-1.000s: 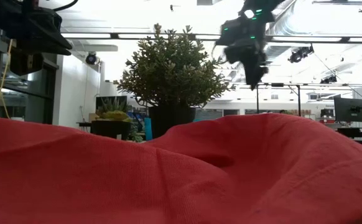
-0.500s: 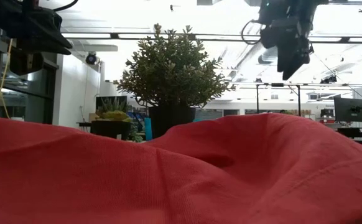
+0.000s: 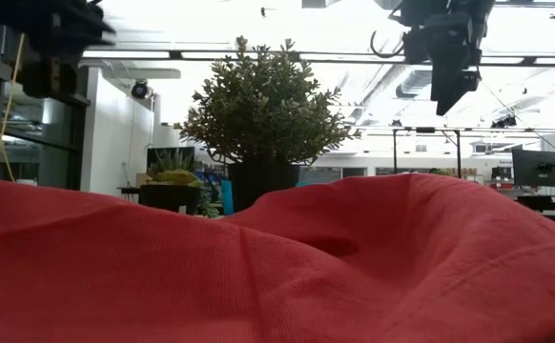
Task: Pick and placing Produce into tupperware
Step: Put the yellow corn into the blue bin
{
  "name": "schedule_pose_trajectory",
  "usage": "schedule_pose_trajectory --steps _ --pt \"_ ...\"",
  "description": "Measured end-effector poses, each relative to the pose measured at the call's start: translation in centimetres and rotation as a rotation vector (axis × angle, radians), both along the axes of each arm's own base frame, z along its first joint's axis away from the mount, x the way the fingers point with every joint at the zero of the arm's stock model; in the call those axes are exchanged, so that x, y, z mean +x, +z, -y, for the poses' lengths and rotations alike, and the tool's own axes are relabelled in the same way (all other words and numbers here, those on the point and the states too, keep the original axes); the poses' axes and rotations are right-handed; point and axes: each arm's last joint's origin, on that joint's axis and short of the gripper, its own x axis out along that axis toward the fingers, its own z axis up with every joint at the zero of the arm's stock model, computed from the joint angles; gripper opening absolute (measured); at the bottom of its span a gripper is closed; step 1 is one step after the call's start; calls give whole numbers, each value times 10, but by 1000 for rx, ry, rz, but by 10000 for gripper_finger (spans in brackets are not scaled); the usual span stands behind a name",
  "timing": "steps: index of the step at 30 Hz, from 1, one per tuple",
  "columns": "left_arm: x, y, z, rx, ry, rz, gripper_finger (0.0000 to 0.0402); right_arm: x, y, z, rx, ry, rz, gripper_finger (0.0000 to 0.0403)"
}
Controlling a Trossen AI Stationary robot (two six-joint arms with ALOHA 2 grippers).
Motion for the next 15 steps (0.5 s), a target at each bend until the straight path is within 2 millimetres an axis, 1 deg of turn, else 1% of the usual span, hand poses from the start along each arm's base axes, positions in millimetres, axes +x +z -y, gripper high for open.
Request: schedule_pose_trajectory --steps 2,8,11,15 --pt "7 4 4 -11 -31 0 40 0 0 -1 8 -5 -7 232" --pt "29 13 24 -13 -146 -99 39 2 0 -4 20 -18 -6 232" --pt "37 22 37 20 -156 -119 39 3 0 -6 21 -9 -6 232" --pt "40 34 53 80 -123 -148 39 3 0 -7 21 -8 -6 232"
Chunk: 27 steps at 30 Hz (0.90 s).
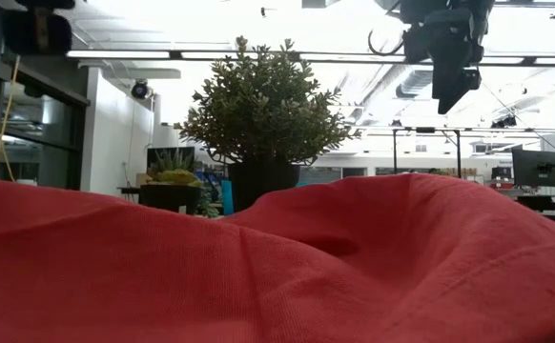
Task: Pick and placing Produce into tupperware
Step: Put the yellow corn into the blue bin
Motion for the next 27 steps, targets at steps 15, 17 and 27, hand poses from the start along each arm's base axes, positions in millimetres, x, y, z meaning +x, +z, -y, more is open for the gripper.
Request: schedule_pose_trajectory --steps 15,17,27 --pt "-16 25 54 53 120 -187 39 4 2 3 -30 -23 40 232" --pt "-15 22 60 54 124 -223 39 4 2 3 -30 -23 40 232" --pt "-15 3 70 48 171 -497 39 6 3 4 -41 -23 63 232"
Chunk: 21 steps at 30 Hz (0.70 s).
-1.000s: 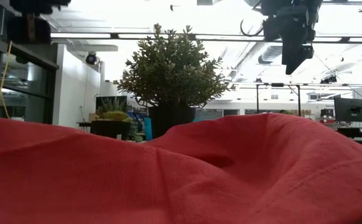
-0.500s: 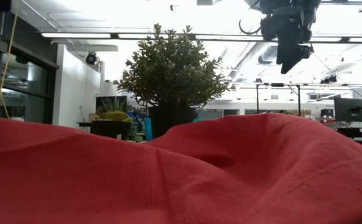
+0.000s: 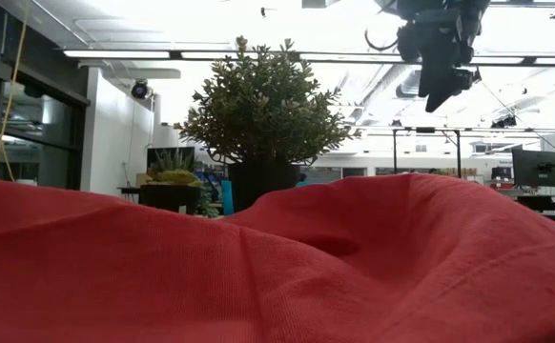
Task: Pick and placing Produce into tupperware
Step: Put the yellow corn into the blue bin
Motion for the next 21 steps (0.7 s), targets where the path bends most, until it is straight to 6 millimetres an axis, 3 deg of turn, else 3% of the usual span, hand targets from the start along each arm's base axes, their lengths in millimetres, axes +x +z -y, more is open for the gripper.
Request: schedule_pose_trajectory --steps 9,16,21 --pt "-13 -6 -9 -34 132 -185 39 3 2 2 -17 -6 38 232" --pt "-16 -8 -12 -33 210 -206 40 3 2 2 -17 -6 39 232" --pt "-18 -23 -14 -20 227 -248 40 4 2 2 -22 -1 43 232"
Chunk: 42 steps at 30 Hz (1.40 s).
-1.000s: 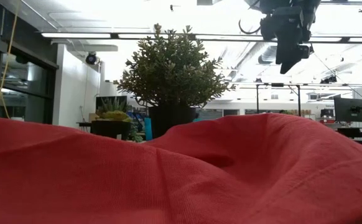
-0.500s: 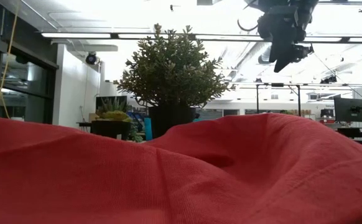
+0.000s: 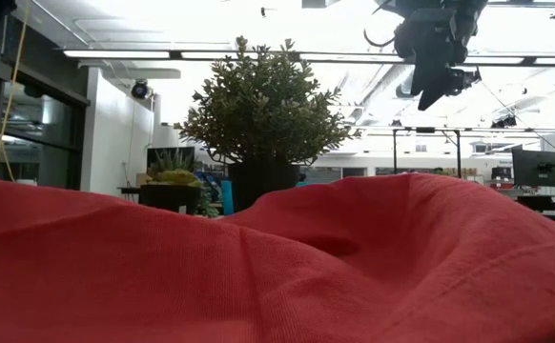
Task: Pick and placing Produce into tupperware
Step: Put the yellow corn into the blue bin
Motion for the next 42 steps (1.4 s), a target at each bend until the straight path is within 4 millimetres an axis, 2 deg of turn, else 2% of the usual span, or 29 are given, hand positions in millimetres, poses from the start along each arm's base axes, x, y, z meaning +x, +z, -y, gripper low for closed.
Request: schedule_pose_trajectory --steps 19,29,42 --pt "-5 -33 -6 74 -12 -35 40 3 2 1 -28 21 29 232" --pt "-4 -58 -5 58 -55 -17 43 3 2 1 -30 24 30 232" --pt "-9 -77 -10 71 -24 -24 137 3 2 2 -41 39 32 232"
